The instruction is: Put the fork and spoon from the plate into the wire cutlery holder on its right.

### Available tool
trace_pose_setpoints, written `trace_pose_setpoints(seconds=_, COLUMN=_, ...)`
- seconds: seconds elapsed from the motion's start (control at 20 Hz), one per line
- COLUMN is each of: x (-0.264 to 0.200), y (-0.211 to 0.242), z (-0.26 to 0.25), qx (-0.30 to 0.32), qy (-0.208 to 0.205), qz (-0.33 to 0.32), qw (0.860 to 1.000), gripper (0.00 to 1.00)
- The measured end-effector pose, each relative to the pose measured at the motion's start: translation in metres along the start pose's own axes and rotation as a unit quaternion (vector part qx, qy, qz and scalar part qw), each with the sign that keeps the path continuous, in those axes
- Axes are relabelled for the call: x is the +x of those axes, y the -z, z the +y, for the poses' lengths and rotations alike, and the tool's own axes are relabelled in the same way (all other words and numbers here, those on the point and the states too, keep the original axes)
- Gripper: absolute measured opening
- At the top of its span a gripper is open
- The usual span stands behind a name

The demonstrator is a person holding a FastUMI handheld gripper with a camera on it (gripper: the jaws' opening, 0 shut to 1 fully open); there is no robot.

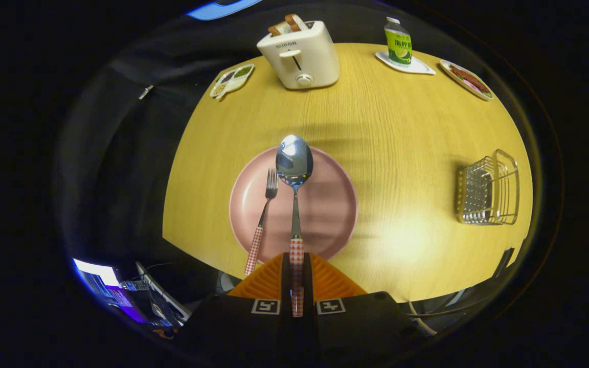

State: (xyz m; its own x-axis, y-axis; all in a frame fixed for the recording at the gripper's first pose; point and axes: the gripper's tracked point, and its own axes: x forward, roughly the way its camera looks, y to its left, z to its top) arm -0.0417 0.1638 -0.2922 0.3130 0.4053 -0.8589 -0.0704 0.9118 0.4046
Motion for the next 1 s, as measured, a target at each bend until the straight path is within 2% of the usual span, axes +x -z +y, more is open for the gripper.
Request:
trace_pose_setpoints(seconds=0.2, x=-0.06, y=-0.018, z=-0.056, qx=-0.026, qy=0.028, qz=-0.016, qw=0.999, gripper=0.11)
trace_pose_setpoints(seconds=0.4, x=-0.104, y=-0.008, z=-0.12, qx=-0.021, qy=0.051, qz=0.019, qw=0.998, gripper=0.11)
trace_pose_setpoints(seconds=0.6, x=-0.125, y=0.008, z=-0.18, qx=-0.016, qy=0.088, qz=0.08, qw=0.993, gripper=0.11)
trace_pose_setpoints(seconds=0.7, x=-0.13, y=0.016, z=-0.199, qx=-0.013, qy=0.091, qz=0.12, qw=0.989, gripper=0.11)
trace_pose_setpoints(seconds=0.9, x=-0.125, y=0.022, z=-0.227, qx=-0.007, qy=0.102, qz=0.207, qw=0.973, gripper=0.11)
trace_pose_setpoints(seconds=1.0, x=-0.119, y=0.025, z=-0.235, qx=-0.004, qy=0.108, qz=0.255, qw=0.961, gripper=0.11)
